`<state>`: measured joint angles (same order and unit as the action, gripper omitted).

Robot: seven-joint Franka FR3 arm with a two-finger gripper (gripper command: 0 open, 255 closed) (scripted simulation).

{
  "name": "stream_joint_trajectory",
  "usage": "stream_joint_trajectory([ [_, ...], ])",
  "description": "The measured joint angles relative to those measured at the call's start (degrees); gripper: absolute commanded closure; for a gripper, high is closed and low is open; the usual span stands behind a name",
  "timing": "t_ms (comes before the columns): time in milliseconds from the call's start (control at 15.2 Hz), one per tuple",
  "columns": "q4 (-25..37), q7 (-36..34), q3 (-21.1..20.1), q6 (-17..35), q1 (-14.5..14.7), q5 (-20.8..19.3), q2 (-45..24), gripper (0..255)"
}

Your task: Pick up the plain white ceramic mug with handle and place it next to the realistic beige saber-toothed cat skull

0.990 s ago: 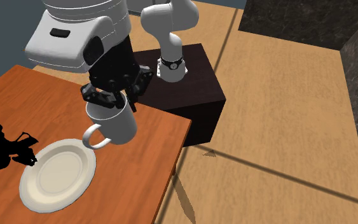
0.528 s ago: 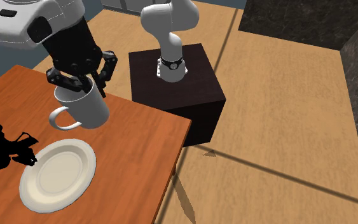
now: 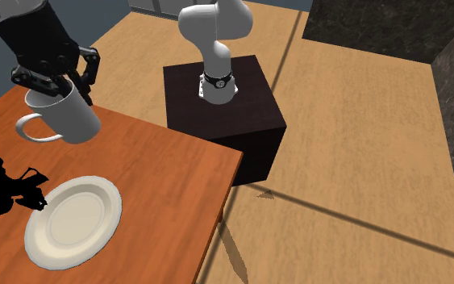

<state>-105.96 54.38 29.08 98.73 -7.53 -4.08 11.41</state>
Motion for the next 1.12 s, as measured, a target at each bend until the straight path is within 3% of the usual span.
stream_joint_trajectory([
  [594,3.5,13.8,8.7,-0.8,-4.9,0.8,-2.7,255],
  [1122,11.1,28.0,17.0,-2.6,-10.0,6.3,-10.8,255],
])
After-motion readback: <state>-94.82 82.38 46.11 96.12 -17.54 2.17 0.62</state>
